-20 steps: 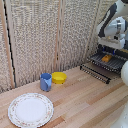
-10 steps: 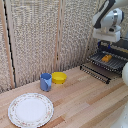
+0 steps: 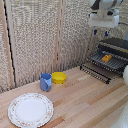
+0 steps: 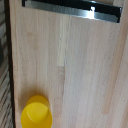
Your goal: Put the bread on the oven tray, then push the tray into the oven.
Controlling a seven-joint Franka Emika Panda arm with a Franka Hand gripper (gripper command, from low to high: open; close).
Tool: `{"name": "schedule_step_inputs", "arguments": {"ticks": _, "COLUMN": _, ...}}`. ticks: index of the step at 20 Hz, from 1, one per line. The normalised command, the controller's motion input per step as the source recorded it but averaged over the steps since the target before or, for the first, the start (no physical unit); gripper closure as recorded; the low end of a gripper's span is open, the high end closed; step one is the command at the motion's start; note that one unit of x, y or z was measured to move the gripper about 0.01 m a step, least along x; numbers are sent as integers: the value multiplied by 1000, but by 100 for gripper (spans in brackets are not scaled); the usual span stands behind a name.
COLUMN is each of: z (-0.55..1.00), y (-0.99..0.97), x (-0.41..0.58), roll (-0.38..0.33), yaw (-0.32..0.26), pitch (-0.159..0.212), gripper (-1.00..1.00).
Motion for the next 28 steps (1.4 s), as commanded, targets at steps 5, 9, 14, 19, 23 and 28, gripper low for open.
{"name": "schedule_step_inputs", "arguments": {"ticks": 5, "z": 95, "y": -45, "x": -124, "roll": -226, "yaw": 266, "pitch": 4, "gripper": -100}}
{"name": "schedule_step_inputs", "arguments": {"ticks": 9, "z": 0, "y": -19, "x": -119, "roll": -270, "yaw": 252, "pitch": 70, "gripper": -100}}
{"name": "schedule_step_inputs", "arguments": {"ticks": 14, "z": -52, "y": 0, "x": -201, "roll": -350, "yaw": 209, "pitch": 142, "gripper": -100}}
{"name": "schedule_step_inputs", "arguments": {"ticks": 19, "z": -75, "y": 0, "x": -219, "roll": -361, "yaw": 203, "pitch": 153, "gripper": -100}}
{"name": "schedule_step_inputs", "arguments": {"ticks": 23, "z": -49, "y": 0, "x": -234, "roll": -348, "yaw": 205, "pitch": 165, "gripper": -100}}
{"name": "schedule_step_inputs", "arguments": {"ticks": 28, "z": 0, "y": 225, "x": -218, "roll": -292, "yaw": 150, "pitch": 231, "gripper": -100}}
